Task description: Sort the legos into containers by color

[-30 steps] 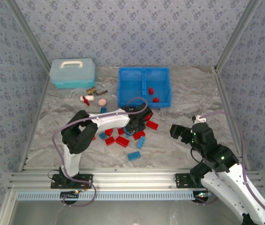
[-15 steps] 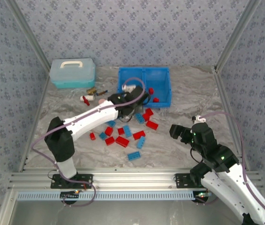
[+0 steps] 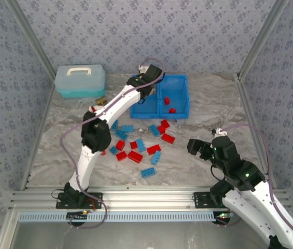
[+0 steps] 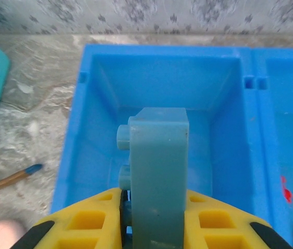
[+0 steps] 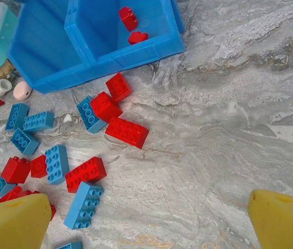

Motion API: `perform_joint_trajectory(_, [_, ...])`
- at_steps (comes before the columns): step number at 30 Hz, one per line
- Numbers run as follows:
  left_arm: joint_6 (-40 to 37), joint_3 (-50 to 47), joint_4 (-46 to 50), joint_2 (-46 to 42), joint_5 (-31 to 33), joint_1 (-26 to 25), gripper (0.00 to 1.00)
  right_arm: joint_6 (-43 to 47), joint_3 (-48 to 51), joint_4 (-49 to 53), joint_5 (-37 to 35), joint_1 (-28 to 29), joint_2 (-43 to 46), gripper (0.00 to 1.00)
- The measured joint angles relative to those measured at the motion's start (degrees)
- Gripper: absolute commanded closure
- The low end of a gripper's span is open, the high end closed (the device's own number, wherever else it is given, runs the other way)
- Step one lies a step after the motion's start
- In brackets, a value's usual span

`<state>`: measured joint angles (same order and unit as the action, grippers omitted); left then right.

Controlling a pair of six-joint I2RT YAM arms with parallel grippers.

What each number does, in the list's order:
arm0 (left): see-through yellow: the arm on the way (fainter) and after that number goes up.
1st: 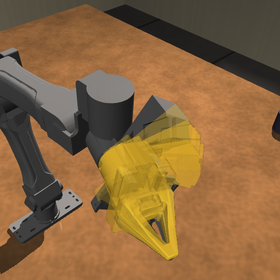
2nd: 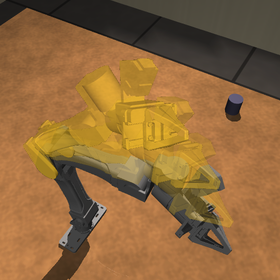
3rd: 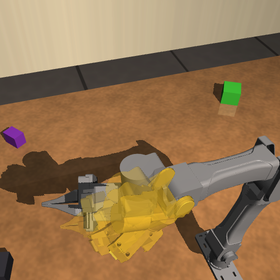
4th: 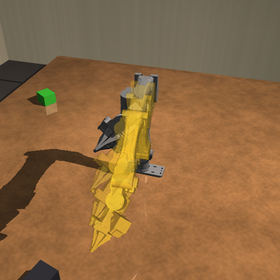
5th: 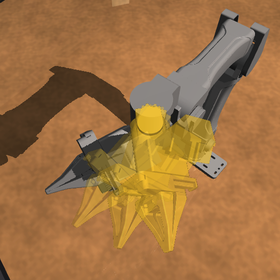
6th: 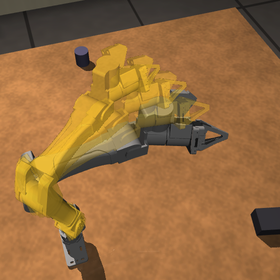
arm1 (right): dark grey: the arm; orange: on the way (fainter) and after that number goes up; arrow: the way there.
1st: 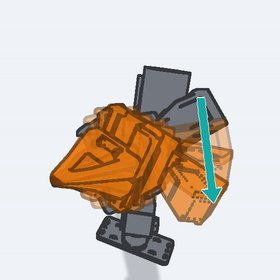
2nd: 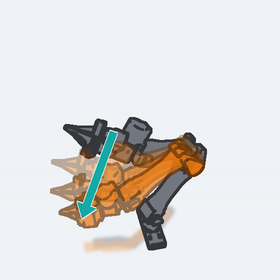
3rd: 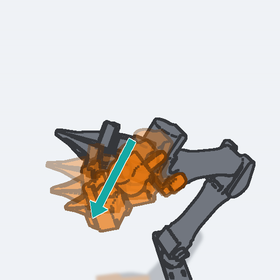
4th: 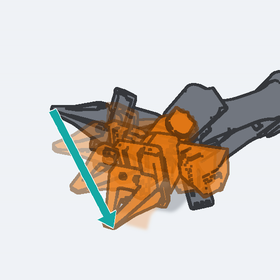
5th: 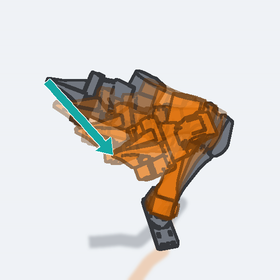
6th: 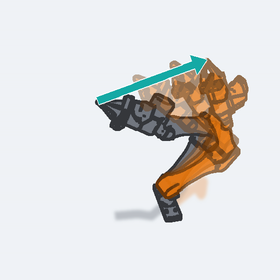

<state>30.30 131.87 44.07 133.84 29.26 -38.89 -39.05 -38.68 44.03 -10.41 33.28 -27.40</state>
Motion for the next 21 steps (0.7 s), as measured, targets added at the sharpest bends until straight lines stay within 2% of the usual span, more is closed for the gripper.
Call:
perform_joint_trajectory(5, [-0.11, 3.61, 1.44, 7.15, -2.14, 1.2, 0.69, -0.02, -1.68, 1.7, 0.42, 0.26, 0.0, 0.0])
perform_joint_trajectory(9, [0.87, 3.61, 2.99, 8.04, -3.1, 1.4, 0.58, -0.48, -2.25, 2.58, 0.83, 0.57, 0.04, 0.0])
perform_joint_trajectory(13, [1.25, 4.2, 3.54, 7.78, -3.1, 1.09, 0.54, -0.87, -2.25, 2.69, 1.25, 1.25, 0.04, 0.0])
perform_joint_trajectory(18, [1.25, 3.43, 4.72, 4.07, -3.08, 0.11, 0.53, -1.29, -2.38, 2.64, 1.25, 1.66, -0.02, 0.0])
perform_joint_trajectory(21, [1.22, -3.19, 3.61, -4.85, -3.08, -1.33, 0.53, -1.68, -2.47, 2.54, 1.22, 1.9, -0.02, 0.0])
